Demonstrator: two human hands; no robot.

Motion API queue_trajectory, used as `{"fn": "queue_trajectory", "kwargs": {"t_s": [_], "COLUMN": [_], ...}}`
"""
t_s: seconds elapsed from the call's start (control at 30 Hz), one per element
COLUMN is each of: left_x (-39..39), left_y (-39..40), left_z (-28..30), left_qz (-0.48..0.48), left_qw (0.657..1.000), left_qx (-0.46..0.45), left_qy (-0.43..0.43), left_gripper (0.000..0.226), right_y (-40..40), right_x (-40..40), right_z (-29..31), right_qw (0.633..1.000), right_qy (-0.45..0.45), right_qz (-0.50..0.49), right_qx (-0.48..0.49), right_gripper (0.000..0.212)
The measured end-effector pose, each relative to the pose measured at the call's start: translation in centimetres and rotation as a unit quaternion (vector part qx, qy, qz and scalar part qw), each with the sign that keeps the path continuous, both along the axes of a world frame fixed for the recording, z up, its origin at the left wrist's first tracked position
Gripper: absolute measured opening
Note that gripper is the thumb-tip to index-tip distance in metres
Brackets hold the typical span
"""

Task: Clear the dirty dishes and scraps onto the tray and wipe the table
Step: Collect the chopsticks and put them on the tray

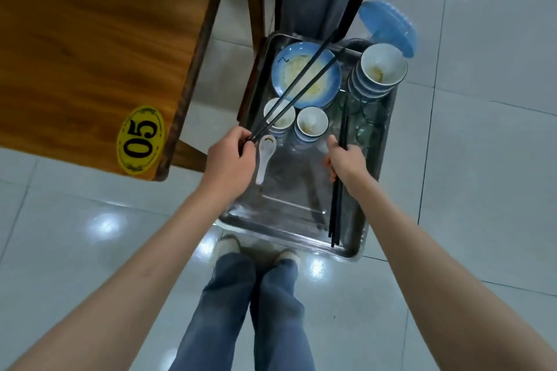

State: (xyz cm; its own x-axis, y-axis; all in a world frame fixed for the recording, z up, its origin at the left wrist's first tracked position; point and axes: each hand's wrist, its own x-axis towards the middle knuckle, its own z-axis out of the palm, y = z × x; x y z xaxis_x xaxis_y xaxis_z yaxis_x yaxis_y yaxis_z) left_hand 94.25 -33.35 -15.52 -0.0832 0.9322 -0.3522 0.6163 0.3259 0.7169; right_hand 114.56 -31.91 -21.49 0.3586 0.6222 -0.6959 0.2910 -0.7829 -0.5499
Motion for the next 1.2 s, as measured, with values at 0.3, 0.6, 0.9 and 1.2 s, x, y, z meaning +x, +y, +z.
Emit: {"fn": "queue_trajectory", "kwargs": {"t_s": [0.3, 0.6, 0.9, 1.2], "left_x": [-1.1, -4.2, -5.4, -5.3], "left_y": [-0.5, -0.7, -1.6, -2.5], "left_z": [-2.6, -2.9, -3.1, -3.7], "left_qz": [0.031, 0.027, 0.002, -0.028], "left_qw": [0.999, 1.0, 1.0, 1.0], "left_qx": [0.029, 0.006, 0.0, 0.002], "left_qy": [-0.021, -0.006, -0.004, 0.012], "left_gripper": [0.016, 0.01, 0.01, 0.01], "right_y": [-1.7, -3.8, -7.6, -9.3], "right_x": [-2.8, -5.3, -6.0, -6.3], "right_z": [-5.9, -8.8, -9.3, -8.8], "right_qw": [0.973, 0.93, 0.875, 0.841], "right_qy": [0.008, 0.013, -0.025, -0.121], "right_qz": [0.218, 0.347, 0.472, 0.526], "right_qx": [-0.073, -0.117, -0.104, -0.028], "right_gripper": [0.036, 0.022, 0.009, 0.022]}}
